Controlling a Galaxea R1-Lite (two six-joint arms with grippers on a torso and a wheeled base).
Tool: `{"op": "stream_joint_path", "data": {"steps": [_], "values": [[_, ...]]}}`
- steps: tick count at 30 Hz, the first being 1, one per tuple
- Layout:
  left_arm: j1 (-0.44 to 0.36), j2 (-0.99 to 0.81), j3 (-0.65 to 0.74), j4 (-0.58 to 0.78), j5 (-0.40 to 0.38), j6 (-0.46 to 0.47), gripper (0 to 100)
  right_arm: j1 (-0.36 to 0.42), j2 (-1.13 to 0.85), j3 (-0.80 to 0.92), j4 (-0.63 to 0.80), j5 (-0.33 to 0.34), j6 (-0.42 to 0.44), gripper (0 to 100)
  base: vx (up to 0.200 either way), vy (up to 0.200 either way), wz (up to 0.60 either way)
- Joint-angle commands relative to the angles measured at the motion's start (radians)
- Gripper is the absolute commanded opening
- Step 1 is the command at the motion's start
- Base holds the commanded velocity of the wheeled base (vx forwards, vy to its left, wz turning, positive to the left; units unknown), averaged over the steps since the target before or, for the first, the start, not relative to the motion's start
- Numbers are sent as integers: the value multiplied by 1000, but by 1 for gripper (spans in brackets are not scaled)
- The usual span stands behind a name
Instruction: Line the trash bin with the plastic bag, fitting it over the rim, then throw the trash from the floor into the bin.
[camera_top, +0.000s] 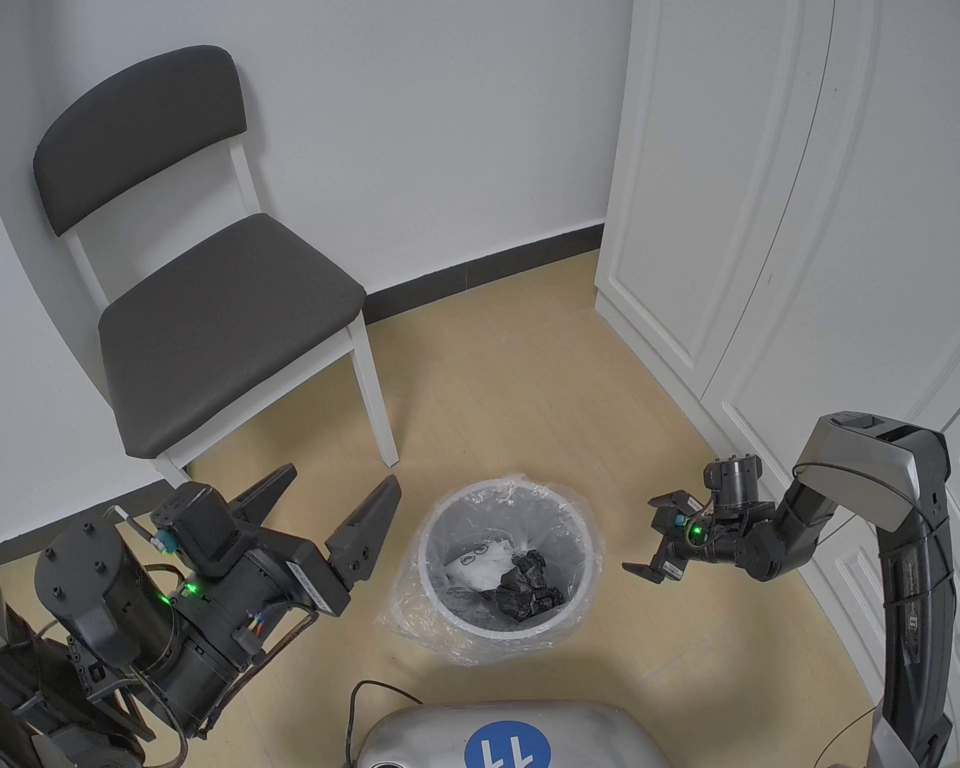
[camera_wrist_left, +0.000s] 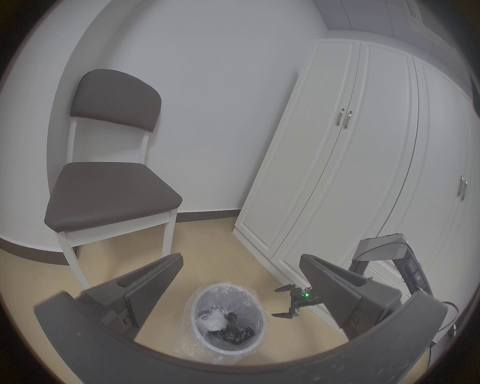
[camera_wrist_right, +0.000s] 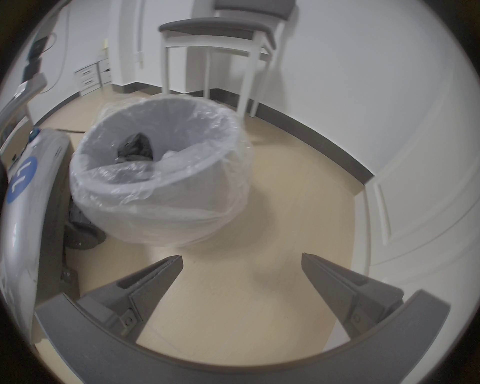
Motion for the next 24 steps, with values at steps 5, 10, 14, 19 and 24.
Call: {"op": "stream_joint_path", "data": {"steps": [5,10,14,19,24], "values": [[-15,0,3,-1,1,-2,100,11,17,-36,97,20,-42,100,0,0,0],[-15,7,1,-1,-1,-1,100,25,19,-74,114,22,-65,100,0,0,0],[-15,9,0,-1,-1,-1,100,42,24,-145,169,37,-77,100,0,0,0],[-15,9,0,-1,-1,-1,100,71,51,-230,231,56,-77,100,0,0,0],[-14,10,1,-1,-1,-2,100,80,85,-261,235,67,-77,100,0,0,0]]}}
